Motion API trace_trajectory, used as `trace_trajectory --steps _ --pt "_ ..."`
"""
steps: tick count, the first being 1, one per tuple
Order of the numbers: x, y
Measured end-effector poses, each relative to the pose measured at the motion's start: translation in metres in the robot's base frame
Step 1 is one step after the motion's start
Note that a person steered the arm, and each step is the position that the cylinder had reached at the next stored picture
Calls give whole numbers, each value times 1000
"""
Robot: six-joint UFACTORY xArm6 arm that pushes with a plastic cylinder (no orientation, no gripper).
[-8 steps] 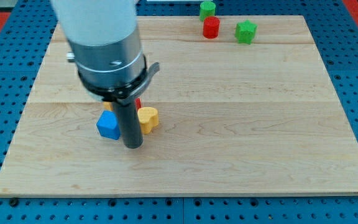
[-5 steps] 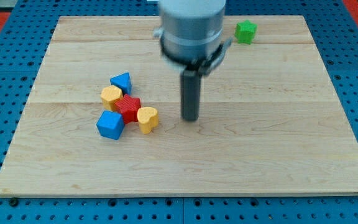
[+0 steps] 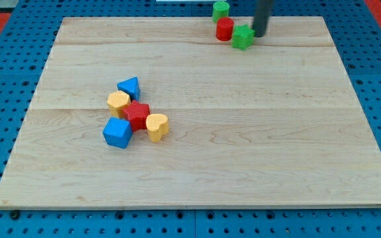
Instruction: Slide the green star closer to the red star
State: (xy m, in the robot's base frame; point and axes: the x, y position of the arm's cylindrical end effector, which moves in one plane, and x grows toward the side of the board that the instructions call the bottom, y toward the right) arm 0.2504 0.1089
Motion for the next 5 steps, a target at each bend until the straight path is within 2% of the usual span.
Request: trace_trajectory --steps 1,2,3,4,5 --pt "1 -9" --pt "37 -69" --pt "103 -107" --pt "104 -108" --pt "53 -98"
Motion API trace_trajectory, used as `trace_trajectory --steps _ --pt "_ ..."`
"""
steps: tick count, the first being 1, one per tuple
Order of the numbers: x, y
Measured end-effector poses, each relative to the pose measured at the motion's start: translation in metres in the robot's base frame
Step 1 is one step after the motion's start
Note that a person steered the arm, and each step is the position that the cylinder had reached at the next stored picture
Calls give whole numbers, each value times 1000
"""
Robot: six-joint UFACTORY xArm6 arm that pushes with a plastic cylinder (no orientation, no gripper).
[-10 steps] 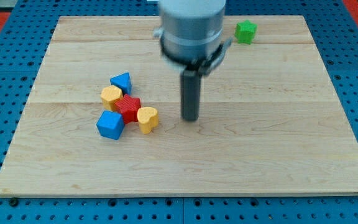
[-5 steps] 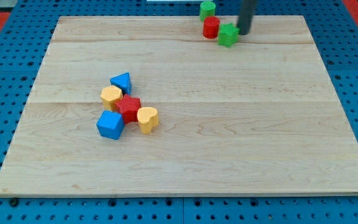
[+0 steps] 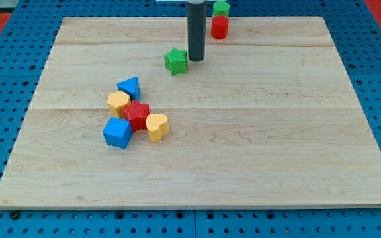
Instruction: Slide the green star closer to the red star
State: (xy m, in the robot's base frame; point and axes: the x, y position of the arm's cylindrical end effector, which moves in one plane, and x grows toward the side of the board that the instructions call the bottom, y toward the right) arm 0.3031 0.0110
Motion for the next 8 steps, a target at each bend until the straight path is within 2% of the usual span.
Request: trace_trajectory --steps 1,2,3,5,7,8 --pt "-3 -36" --pt "33 -78" --pt "65 -76" --pt "69 -44" --pt "113 -22" --pt "119 35"
